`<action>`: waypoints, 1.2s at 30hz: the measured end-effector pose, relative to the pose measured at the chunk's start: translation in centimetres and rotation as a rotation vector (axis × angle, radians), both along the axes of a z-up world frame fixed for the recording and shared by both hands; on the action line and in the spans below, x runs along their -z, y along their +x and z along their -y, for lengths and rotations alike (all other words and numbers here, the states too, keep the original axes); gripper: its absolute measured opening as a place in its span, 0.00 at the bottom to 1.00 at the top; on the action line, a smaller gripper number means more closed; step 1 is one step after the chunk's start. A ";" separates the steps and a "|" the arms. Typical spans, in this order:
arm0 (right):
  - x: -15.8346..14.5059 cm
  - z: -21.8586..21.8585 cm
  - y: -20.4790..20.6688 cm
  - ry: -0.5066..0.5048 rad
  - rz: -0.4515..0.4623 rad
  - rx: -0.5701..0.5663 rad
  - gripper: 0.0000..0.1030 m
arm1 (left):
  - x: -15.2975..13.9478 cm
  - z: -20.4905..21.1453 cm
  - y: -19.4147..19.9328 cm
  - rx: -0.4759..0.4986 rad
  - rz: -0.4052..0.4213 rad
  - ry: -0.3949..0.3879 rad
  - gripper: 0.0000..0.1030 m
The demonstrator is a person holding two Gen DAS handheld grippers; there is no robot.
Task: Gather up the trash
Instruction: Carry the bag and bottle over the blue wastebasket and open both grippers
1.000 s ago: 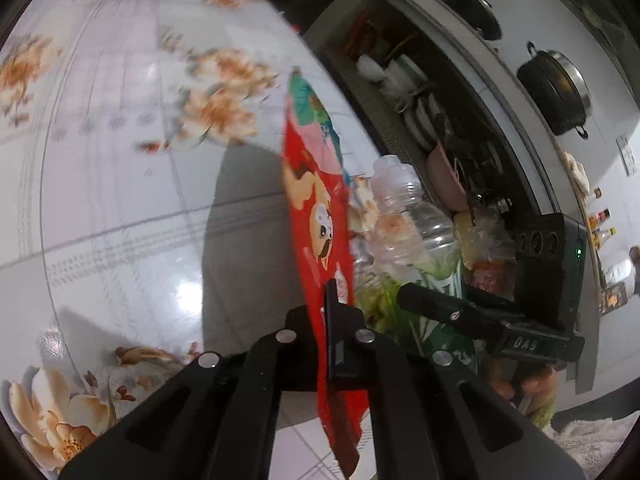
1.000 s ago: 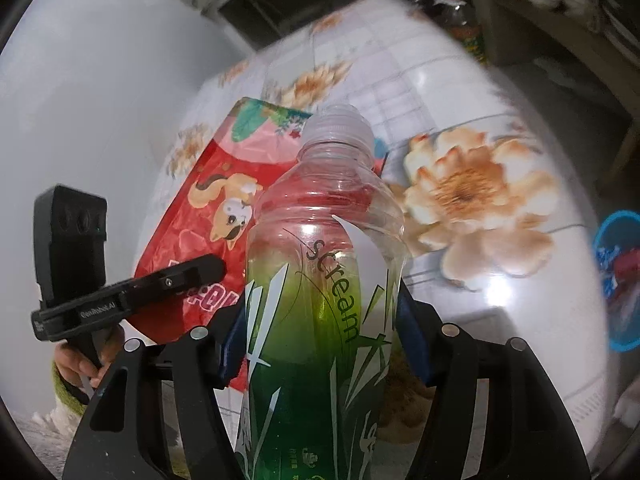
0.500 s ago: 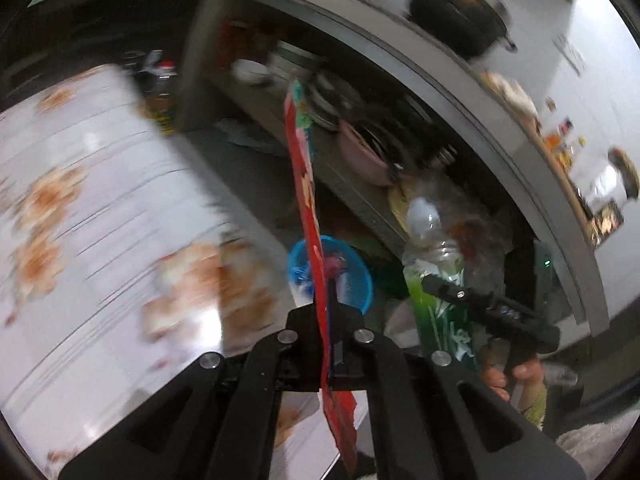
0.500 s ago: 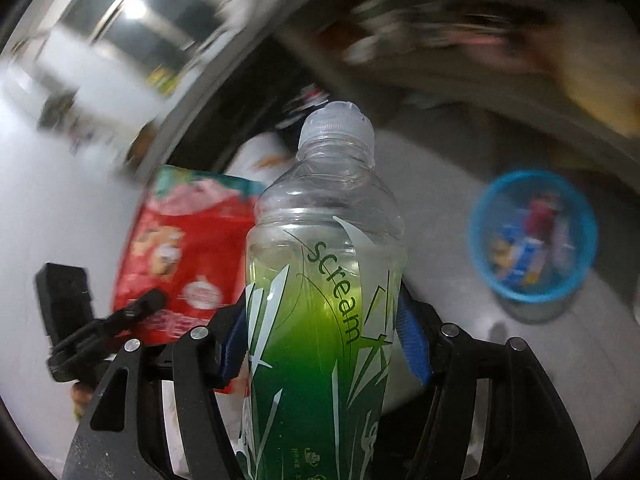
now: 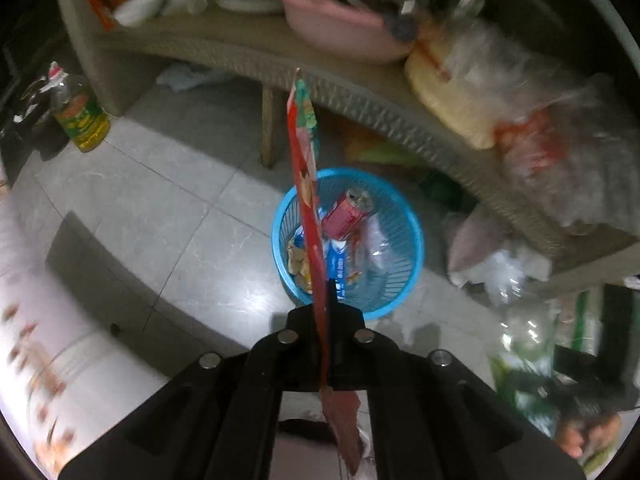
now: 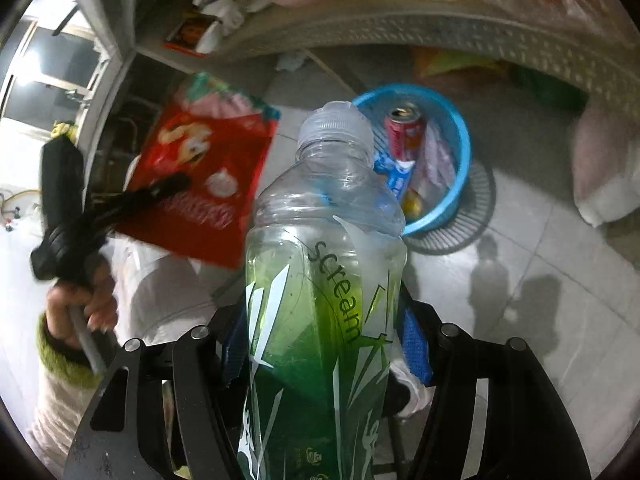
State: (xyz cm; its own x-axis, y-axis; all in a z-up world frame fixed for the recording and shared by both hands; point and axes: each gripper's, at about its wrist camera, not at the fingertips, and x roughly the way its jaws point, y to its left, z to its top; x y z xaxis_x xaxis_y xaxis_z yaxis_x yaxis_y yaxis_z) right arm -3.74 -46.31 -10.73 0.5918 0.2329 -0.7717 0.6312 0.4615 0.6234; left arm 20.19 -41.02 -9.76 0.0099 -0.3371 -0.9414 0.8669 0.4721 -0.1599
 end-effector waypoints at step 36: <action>6.0 3.4 15.4 -0.323 -0.224 -0.163 0.67 | -12.0 -11.3 -0.1 -0.244 0.057 -0.328 0.79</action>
